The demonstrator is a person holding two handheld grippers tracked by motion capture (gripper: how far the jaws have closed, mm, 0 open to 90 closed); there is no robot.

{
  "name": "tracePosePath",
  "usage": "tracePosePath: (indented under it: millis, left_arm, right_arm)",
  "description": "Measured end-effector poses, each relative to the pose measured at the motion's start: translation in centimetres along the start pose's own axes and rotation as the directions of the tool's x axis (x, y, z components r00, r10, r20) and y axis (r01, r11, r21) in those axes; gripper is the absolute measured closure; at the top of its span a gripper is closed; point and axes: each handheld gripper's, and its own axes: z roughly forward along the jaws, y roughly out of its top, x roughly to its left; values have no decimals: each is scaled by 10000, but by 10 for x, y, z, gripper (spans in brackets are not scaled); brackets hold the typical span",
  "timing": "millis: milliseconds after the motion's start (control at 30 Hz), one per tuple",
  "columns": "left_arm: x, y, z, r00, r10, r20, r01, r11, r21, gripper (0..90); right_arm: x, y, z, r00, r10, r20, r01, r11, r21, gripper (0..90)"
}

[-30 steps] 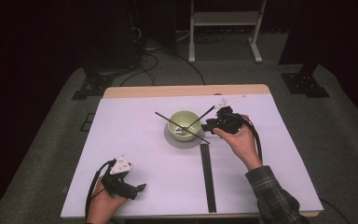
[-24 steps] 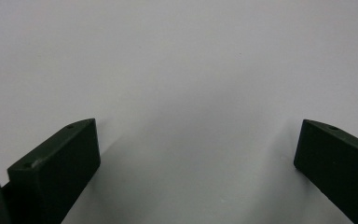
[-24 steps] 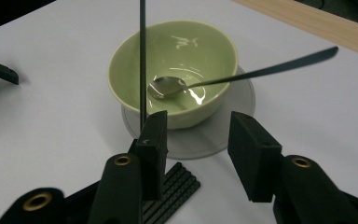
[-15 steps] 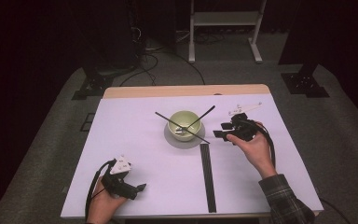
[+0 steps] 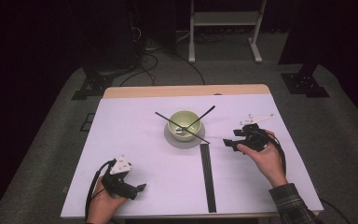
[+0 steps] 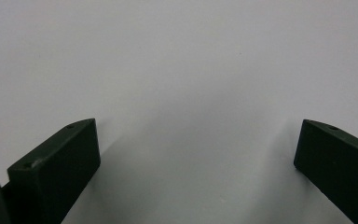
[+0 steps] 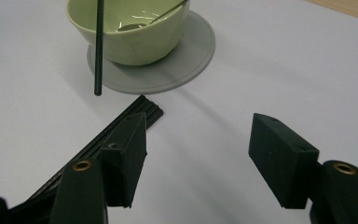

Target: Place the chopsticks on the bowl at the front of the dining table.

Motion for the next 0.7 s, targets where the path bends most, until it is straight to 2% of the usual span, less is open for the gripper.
tracePosePath:
  millis: [233, 467, 700]
  left_arm:
    - [0, 0, 0, 10000, 26, -3, -26, 10000, 8, 0]
    - [0, 0, 0, 10000, 26, -3, -26, 10000, 7, 0]
    - [0, 0, 0, 10000, 4, -5, -4, 10000, -13, 0]
  right_arm:
    - [0, -14, -5, 9998, 62, 170, -62, 10000, 2, 274]
    - [2, -24, -7, 9999, 5, 157, -7, 9999, 129, 271]
    - [10, -31, -6, 10000, -75, -40, 76, 9998, 191, 271]
